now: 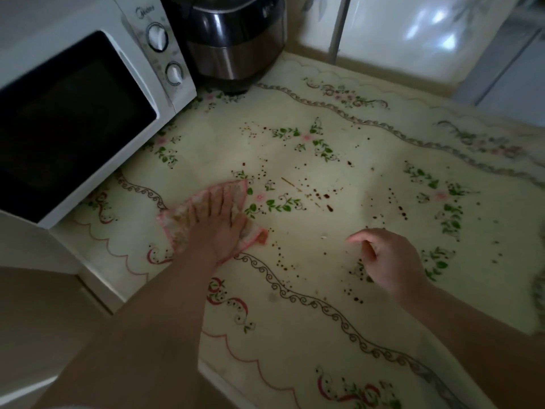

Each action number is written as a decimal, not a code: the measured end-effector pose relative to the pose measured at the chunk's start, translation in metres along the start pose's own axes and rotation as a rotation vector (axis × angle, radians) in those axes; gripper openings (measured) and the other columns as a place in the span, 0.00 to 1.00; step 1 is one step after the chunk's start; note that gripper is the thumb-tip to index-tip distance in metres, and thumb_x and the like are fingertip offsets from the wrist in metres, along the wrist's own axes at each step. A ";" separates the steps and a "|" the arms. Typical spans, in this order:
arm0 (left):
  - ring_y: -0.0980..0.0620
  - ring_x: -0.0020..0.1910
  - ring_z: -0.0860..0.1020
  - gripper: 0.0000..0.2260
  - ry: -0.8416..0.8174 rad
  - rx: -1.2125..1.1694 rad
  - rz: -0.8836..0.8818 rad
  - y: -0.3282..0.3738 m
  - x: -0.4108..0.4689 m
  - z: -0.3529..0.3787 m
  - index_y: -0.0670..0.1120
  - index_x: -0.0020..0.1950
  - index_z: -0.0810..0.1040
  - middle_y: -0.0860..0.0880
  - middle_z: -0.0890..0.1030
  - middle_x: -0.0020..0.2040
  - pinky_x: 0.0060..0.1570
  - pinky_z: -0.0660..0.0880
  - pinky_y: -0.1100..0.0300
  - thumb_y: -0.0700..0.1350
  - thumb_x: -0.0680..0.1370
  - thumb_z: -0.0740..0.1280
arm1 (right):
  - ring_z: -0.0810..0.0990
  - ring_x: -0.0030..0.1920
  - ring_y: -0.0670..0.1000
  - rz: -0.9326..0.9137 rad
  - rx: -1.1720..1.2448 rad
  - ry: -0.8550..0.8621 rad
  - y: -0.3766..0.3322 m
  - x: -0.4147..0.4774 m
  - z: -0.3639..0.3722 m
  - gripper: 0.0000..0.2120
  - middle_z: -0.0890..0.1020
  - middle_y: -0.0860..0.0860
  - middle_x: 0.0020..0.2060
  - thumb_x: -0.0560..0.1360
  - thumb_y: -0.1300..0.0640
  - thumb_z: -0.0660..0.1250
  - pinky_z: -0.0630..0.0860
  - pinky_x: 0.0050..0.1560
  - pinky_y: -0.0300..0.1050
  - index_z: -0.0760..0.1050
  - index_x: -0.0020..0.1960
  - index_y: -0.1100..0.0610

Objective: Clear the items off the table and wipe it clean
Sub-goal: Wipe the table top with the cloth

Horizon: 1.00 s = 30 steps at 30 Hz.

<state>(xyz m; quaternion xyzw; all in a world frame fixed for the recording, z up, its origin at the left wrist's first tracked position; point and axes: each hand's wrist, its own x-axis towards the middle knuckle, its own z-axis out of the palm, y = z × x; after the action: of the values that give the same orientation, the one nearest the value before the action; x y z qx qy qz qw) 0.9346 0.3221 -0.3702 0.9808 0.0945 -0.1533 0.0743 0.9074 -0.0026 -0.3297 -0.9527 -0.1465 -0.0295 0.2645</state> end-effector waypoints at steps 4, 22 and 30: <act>0.48 0.76 0.32 0.29 -0.008 0.018 0.082 0.025 -0.010 0.005 0.52 0.76 0.31 0.50 0.33 0.78 0.73 0.33 0.45 0.61 0.80 0.40 | 0.84 0.44 0.48 0.083 -0.016 -0.028 0.016 -0.013 -0.007 0.12 0.85 0.49 0.46 0.73 0.68 0.66 0.78 0.45 0.40 0.82 0.50 0.56; 0.46 0.74 0.29 0.28 -0.014 0.098 0.293 0.152 -0.086 0.038 0.52 0.71 0.25 0.51 0.28 0.74 0.74 0.34 0.44 0.62 0.78 0.35 | 0.75 0.59 0.47 0.364 -0.147 -0.184 0.078 -0.105 -0.065 0.17 0.79 0.48 0.60 0.78 0.60 0.58 0.71 0.57 0.39 0.76 0.63 0.48; 0.45 0.74 0.28 0.28 -0.038 0.169 0.368 0.212 -0.118 0.053 0.50 0.71 0.24 0.49 0.28 0.75 0.74 0.35 0.43 0.59 0.81 0.38 | 0.65 0.71 0.45 0.227 -0.102 -0.361 0.100 -0.127 -0.075 0.23 0.67 0.45 0.71 0.79 0.59 0.56 0.55 0.70 0.34 0.64 0.73 0.51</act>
<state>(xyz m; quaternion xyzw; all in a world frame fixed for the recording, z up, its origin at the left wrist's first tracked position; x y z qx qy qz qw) 0.8531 0.0879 -0.3582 0.9813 -0.1010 -0.1628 0.0204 0.8167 -0.1560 -0.3319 -0.9651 -0.0813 0.1641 0.1871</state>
